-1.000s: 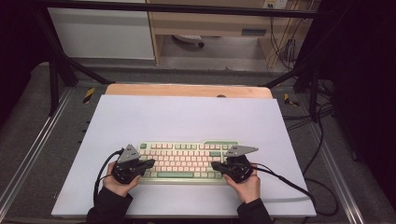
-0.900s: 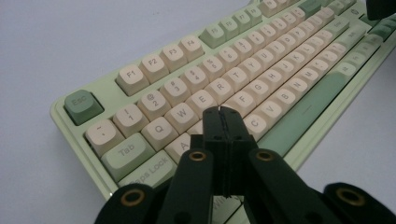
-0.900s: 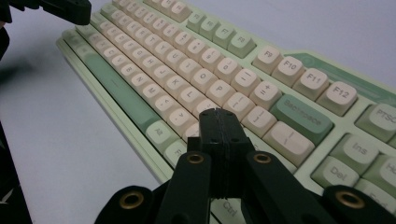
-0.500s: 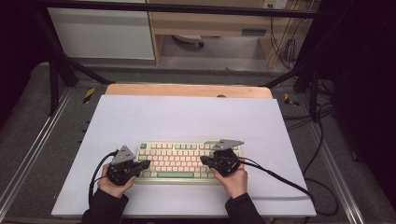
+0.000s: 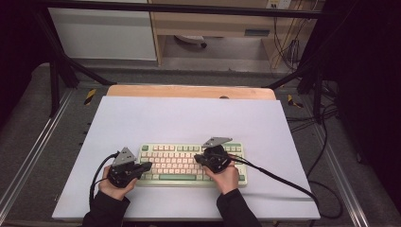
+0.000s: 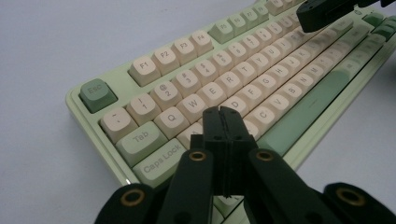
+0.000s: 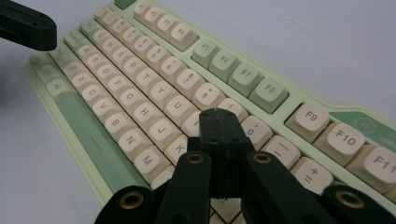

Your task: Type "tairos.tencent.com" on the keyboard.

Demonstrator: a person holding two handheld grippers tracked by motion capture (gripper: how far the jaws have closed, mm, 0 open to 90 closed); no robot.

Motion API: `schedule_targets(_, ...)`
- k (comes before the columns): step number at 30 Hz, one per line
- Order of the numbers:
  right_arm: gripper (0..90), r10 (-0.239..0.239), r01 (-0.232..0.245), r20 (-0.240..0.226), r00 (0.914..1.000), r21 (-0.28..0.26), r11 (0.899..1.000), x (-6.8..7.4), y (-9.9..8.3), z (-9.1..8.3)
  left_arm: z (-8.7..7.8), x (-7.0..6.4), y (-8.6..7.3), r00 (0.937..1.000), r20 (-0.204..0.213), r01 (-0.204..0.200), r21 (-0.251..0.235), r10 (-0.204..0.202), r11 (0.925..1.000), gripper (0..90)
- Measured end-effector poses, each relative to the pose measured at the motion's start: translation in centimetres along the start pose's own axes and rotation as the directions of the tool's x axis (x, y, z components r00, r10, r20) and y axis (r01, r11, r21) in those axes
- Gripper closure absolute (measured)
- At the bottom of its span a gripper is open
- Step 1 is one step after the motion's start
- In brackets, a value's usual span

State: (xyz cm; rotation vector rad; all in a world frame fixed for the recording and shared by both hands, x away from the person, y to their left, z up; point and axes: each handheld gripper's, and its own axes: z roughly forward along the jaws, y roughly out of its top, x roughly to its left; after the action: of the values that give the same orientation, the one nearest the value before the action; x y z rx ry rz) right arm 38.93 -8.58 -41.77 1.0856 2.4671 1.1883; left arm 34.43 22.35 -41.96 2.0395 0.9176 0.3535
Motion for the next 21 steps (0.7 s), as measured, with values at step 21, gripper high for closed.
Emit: schedule_targets(21,90.0,0.005,-0.005,0.0,1.0,0.016,1.0,-0.2,-0.33,1.03,0.11,-0.03,-0.02,1.0,0.001,-0.001,0.003,0.001,1.0,90.0)
